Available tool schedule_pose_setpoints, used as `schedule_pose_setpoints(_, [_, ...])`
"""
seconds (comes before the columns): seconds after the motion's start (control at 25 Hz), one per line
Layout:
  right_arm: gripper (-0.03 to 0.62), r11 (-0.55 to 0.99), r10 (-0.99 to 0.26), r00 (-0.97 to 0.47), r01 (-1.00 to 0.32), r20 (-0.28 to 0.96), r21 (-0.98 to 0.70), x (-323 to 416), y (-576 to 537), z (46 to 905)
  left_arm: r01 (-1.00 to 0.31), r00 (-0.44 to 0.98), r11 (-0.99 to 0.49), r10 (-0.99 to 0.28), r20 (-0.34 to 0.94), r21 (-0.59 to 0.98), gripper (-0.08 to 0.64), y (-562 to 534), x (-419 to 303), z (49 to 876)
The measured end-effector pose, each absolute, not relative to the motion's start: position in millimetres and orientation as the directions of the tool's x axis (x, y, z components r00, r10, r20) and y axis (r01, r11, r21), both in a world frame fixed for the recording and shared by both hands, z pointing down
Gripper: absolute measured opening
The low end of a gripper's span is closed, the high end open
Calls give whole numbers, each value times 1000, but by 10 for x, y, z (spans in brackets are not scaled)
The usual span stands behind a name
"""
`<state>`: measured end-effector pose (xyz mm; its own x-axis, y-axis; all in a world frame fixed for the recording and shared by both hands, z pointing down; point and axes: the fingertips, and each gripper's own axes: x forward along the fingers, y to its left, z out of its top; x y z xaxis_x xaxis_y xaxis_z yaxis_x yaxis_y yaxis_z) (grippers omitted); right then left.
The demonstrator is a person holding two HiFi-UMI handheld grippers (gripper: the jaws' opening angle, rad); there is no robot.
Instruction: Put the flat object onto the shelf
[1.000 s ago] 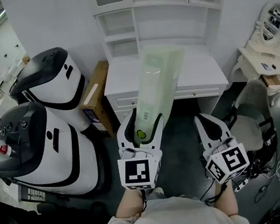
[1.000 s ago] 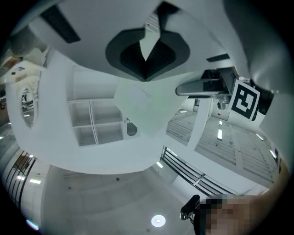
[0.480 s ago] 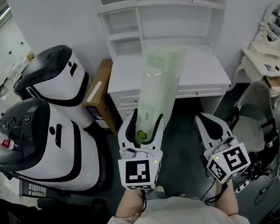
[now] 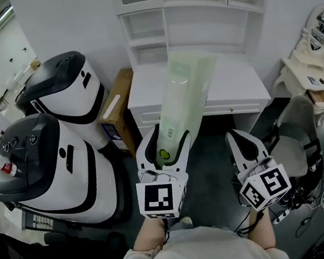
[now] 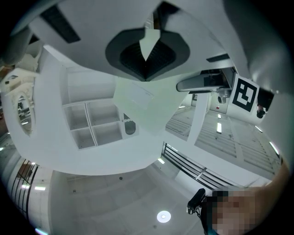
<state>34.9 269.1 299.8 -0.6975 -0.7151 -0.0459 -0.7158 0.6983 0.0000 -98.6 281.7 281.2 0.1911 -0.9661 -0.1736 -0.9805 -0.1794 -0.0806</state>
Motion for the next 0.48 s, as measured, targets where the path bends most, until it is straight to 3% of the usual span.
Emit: schedule_pose_setpoints(0.48, [9, 655, -755, -654, -756, -53, 1, 172, 2512, 3034, -969, 242, -229, -954, -177, -90, 295, 2555, -1193, 2847])
